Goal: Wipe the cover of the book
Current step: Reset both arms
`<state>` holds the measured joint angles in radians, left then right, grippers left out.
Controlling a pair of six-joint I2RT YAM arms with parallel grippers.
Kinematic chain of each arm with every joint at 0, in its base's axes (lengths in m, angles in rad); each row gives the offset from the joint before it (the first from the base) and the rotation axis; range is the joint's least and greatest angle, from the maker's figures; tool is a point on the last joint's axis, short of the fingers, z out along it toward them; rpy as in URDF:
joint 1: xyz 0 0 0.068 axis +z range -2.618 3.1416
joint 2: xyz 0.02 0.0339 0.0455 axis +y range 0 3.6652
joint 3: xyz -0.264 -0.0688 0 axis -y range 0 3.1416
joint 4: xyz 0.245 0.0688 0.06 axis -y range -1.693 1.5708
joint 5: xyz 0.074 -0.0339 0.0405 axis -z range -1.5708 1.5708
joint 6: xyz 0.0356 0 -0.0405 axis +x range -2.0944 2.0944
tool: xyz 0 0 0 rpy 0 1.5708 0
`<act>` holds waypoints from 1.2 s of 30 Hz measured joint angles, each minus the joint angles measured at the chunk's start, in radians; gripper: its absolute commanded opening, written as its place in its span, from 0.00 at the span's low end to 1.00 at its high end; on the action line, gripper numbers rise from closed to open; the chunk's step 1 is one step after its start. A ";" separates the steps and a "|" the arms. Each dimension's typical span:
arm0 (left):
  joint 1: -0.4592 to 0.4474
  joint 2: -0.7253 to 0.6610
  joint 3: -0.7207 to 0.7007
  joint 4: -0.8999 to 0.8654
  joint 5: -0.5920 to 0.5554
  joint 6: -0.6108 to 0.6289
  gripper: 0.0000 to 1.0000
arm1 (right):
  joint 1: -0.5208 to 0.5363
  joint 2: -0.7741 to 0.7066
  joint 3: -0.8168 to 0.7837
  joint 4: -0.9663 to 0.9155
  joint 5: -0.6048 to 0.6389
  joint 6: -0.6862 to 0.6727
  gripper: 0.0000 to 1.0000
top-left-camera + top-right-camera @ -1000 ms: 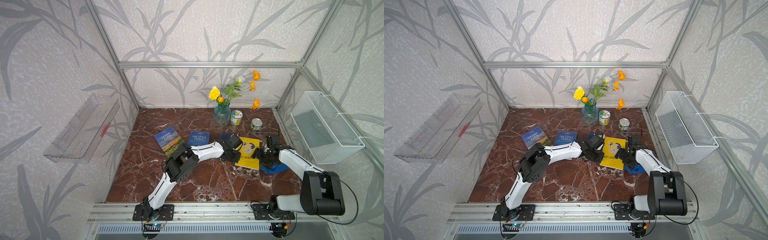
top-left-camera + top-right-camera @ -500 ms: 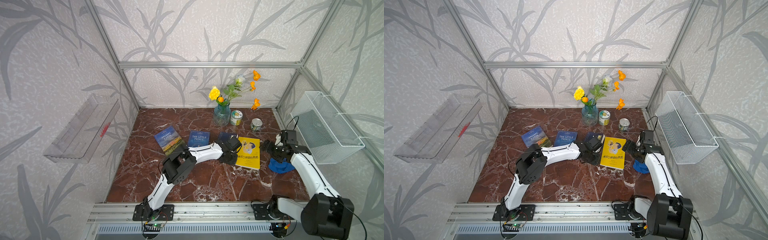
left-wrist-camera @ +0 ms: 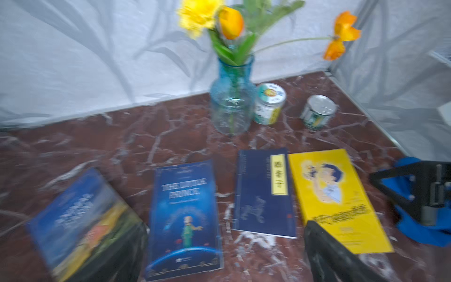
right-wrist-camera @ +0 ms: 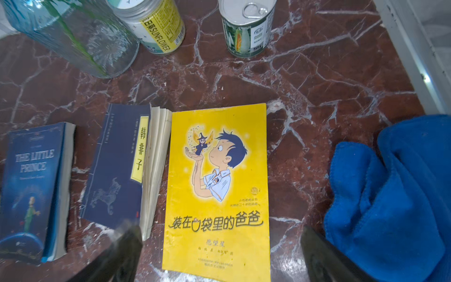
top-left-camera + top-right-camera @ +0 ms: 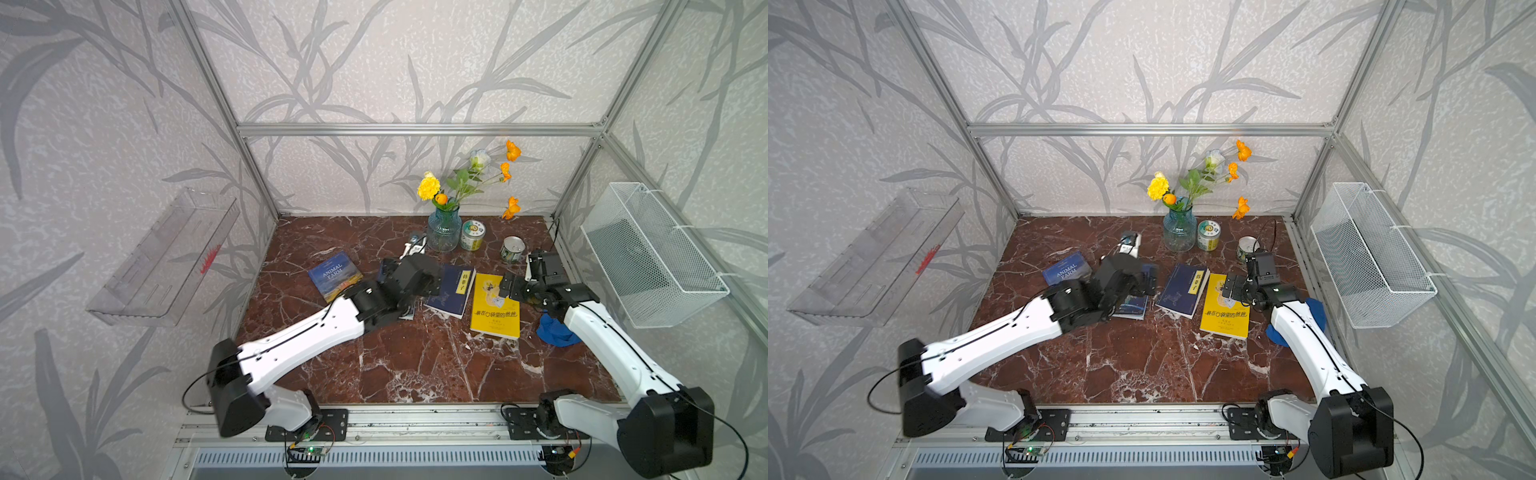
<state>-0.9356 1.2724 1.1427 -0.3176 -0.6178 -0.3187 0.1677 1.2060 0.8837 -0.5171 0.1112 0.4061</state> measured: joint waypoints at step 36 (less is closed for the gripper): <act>0.987 0.053 -0.779 0.917 0.211 0.138 1.00 | -0.045 0.364 -0.542 1.443 0.121 -0.482 0.99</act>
<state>0.0513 1.3258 0.3637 0.5995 -0.4072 -0.1802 0.1223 1.5703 0.3416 0.9260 0.2321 -0.0757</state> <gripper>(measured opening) 0.998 0.992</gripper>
